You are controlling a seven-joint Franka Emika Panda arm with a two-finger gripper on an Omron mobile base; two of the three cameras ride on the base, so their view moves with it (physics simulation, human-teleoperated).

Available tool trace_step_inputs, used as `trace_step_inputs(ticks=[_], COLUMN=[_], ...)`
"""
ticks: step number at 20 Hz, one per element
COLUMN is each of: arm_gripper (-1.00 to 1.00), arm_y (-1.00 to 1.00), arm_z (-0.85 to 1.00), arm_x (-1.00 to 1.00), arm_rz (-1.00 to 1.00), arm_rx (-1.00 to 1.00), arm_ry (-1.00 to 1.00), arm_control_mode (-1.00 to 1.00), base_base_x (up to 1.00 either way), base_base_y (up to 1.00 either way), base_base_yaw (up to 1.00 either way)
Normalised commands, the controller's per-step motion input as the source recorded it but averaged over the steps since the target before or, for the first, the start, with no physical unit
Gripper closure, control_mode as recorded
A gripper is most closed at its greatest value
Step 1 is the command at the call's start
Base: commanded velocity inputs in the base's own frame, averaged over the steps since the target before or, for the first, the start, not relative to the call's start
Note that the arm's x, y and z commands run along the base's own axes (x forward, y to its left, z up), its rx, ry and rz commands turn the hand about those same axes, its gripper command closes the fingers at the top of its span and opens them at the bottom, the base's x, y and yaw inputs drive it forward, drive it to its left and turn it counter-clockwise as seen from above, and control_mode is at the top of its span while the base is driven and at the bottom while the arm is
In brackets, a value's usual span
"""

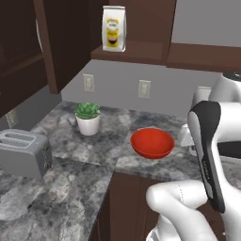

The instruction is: Pick the egg and butter from the fridge and place them by the bowl for mixing.

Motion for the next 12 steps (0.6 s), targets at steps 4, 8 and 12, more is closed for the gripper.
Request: trace_step_inputs(ticks=[4,8,12], arm_gripper=[1.0,1.0,1.0], arm_y=[-0.24,-0.11,-0.23], arm_z=[-0.64,-0.61,-0.49], arm_x=[0.34,0.38,0.42], arm_rz=[0.0,0.0,0.0], arm_rx=[0.06,0.0,0.0], arm_ry=[-0.04,-0.1,-0.18], arm_control_mode=[-1.0,-1.0,-1.0], base_base_x=[0.0,0.0,0.0], base_base_y=[0.0,0.0,0.0], base_base_yaw=[0.0,0.0,0.0])
